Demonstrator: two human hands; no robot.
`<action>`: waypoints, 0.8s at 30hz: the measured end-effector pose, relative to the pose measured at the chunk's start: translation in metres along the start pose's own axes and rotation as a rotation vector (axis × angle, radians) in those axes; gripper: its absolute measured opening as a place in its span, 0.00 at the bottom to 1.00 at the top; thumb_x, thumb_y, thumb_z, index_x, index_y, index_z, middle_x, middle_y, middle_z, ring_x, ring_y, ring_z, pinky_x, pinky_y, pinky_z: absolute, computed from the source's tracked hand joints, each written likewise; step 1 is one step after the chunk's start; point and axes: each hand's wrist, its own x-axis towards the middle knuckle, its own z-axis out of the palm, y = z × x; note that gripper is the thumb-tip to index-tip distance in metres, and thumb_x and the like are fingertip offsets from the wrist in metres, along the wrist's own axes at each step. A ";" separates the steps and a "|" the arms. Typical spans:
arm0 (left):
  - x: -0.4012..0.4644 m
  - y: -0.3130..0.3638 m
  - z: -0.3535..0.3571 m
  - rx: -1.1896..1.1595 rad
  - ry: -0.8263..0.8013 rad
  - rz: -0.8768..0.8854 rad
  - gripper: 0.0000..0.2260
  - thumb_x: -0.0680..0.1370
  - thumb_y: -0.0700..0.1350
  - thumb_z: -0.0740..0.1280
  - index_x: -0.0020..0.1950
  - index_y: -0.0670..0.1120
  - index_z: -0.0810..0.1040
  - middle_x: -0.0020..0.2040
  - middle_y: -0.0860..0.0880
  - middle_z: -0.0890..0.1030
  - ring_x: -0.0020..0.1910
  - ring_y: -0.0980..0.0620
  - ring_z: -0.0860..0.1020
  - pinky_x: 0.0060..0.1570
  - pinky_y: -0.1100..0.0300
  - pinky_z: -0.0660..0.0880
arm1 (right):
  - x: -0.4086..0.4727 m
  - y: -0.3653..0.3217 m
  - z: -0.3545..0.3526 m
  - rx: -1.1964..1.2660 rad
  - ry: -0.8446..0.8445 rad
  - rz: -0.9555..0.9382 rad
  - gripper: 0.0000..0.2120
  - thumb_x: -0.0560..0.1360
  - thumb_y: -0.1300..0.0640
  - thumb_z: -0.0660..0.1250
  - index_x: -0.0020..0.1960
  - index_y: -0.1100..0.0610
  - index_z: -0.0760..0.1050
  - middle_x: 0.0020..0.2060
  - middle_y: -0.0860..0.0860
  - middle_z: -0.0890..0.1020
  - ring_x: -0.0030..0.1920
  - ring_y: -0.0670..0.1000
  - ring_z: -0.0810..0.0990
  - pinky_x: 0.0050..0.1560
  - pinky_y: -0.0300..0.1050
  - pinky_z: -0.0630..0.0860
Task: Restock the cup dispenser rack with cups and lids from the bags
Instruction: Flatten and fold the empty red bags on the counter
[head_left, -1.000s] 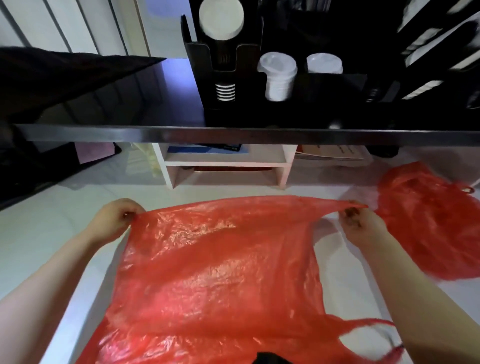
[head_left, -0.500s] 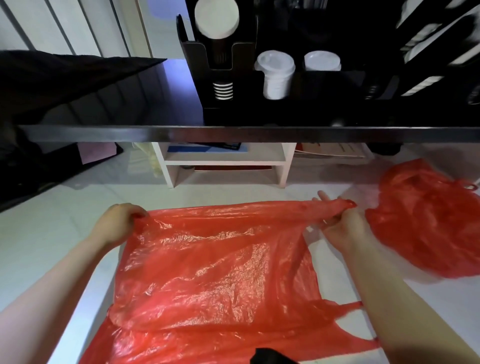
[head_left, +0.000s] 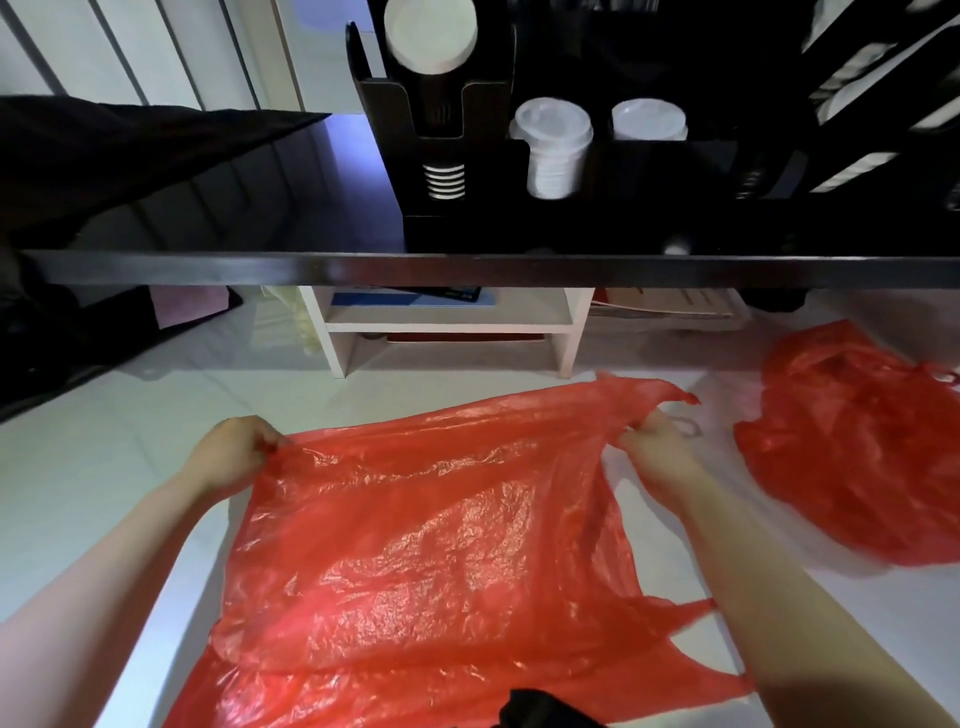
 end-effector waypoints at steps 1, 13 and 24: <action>0.002 0.000 0.001 0.001 -0.007 0.002 0.20 0.66 0.31 0.70 0.26 0.57 0.79 0.30 0.54 0.80 0.31 0.58 0.75 0.35 0.64 0.68 | 0.005 0.001 0.006 -0.130 -0.006 -0.034 0.27 0.73 0.76 0.57 0.65 0.53 0.72 0.56 0.46 0.81 0.57 0.43 0.78 0.47 0.19 0.67; 0.003 -0.046 0.014 0.340 -0.140 -0.132 0.10 0.72 0.41 0.67 0.35 0.56 0.80 0.48 0.48 0.84 0.50 0.45 0.78 0.49 0.56 0.74 | -0.004 0.008 -0.030 -0.296 -0.076 0.130 0.10 0.72 0.67 0.71 0.53 0.59 0.82 0.49 0.54 0.84 0.52 0.56 0.82 0.53 0.50 0.79; 0.002 -0.033 0.017 0.087 -0.032 -0.205 0.16 0.76 0.57 0.65 0.34 0.50 0.79 0.37 0.49 0.82 0.40 0.47 0.78 0.40 0.56 0.72 | -0.003 0.022 -0.055 0.920 -0.102 0.336 0.22 0.56 0.56 0.65 0.50 0.54 0.80 0.53 0.52 0.82 0.49 0.53 0.79 0.52 0.50 0.71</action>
